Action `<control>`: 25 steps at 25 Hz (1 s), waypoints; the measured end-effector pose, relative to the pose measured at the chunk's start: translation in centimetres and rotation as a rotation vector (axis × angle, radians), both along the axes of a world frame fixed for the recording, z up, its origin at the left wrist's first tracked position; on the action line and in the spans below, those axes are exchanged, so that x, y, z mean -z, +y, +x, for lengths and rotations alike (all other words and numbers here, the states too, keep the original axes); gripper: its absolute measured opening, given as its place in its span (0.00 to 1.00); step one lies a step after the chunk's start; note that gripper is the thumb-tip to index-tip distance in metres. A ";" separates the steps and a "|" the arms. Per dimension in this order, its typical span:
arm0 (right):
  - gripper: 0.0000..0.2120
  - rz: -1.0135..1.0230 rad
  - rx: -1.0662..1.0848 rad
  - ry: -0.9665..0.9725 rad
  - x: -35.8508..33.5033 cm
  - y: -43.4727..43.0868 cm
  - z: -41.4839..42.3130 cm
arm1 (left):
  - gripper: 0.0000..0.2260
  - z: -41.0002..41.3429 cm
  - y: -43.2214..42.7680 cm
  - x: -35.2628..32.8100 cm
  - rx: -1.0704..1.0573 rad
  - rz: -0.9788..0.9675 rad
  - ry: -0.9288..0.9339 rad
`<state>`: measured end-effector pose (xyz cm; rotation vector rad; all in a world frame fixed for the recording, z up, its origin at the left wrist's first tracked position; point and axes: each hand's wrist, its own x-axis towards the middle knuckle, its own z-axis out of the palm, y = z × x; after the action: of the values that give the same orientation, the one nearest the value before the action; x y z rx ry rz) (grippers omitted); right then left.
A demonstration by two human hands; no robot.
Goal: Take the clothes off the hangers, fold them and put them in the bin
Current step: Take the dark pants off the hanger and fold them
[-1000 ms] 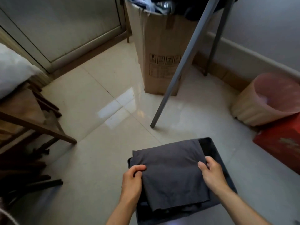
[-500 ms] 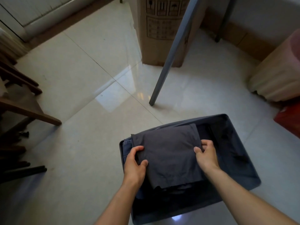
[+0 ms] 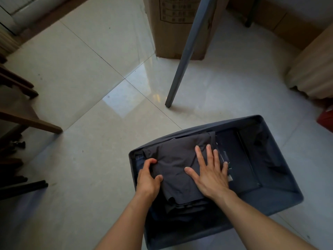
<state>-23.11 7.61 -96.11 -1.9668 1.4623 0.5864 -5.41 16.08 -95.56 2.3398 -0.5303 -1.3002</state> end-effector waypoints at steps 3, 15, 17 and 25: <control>0.36 0.059 -0.010 0.058 -1.5 -0.4 0.4 | 0.25 0.3 -0.3 -1.2 0.139 0.129 -0.027; 0.28 -0.094 0.257 -0.182 -18.7 1.1 -0.3 | 0.12 -3.0 -2.3 -18.2 -0.028 -0.003 0.234; 0.24 -0.131 0.350 -0.310 -22.1 1.6 -0.4 | 0.09 -4.3 -2.5 -22.5 -0.100 -0.067 0.287; 0.08 0.051 0.990 -0.866 -39.6 2.0 -0.8 | 0.08 -6.7 -2.9 -40.7 -0.296 -0.309 0.497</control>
<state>-23.86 9.61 -56.47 -0.9700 1.5180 -0.5863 -12.14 13.22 -54.84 1.6853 -0.1961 -1.4632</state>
